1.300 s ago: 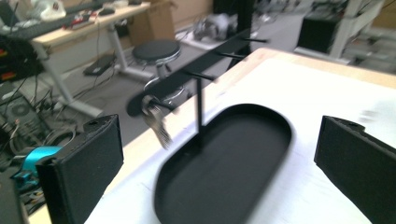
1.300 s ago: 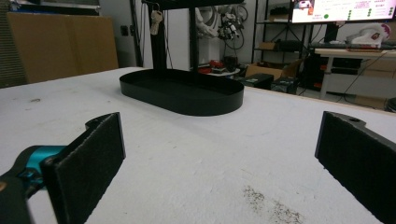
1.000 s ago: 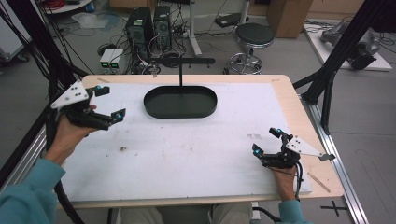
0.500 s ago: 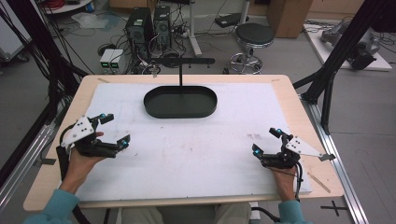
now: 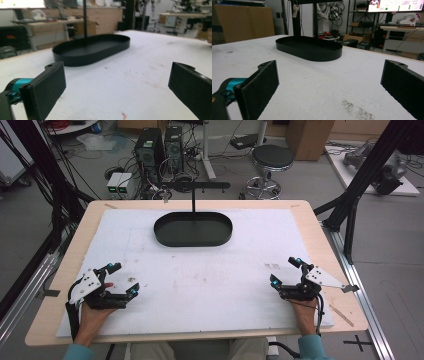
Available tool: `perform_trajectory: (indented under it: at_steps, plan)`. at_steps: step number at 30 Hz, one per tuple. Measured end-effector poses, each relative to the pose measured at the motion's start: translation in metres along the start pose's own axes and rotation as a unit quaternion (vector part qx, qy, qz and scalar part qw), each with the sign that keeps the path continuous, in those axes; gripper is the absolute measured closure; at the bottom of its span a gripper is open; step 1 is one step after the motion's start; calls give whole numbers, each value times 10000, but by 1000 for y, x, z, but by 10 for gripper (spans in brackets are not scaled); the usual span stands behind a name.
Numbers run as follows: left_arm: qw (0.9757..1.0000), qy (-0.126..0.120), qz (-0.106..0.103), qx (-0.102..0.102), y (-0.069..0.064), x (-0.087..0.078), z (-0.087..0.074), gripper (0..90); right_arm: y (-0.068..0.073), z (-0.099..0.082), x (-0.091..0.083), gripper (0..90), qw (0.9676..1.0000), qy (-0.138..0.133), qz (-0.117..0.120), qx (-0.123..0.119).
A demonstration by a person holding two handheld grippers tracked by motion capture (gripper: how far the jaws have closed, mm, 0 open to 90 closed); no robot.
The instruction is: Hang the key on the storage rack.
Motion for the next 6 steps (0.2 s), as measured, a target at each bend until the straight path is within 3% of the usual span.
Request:
perform_trajectory:
  at_steps: [2,6]
  plan:
    - [9998,-170,24,-63,2,-3,0,17,0,0,0,7,10000,-10,7,17]
    - [9999,-127,31,-14,0,-2,0,17,1,0,0,7,10000,-1,1,5]
Point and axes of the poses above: each handheld gripper's, and its own axes: x roughly forward along the jaws, z roughly out of its top, y roughly to its left, the point moved 4 cm from there along x, roughly forward along the jaws, and after that the axes turned 2 degrees about -x, right-handed, at the moved point
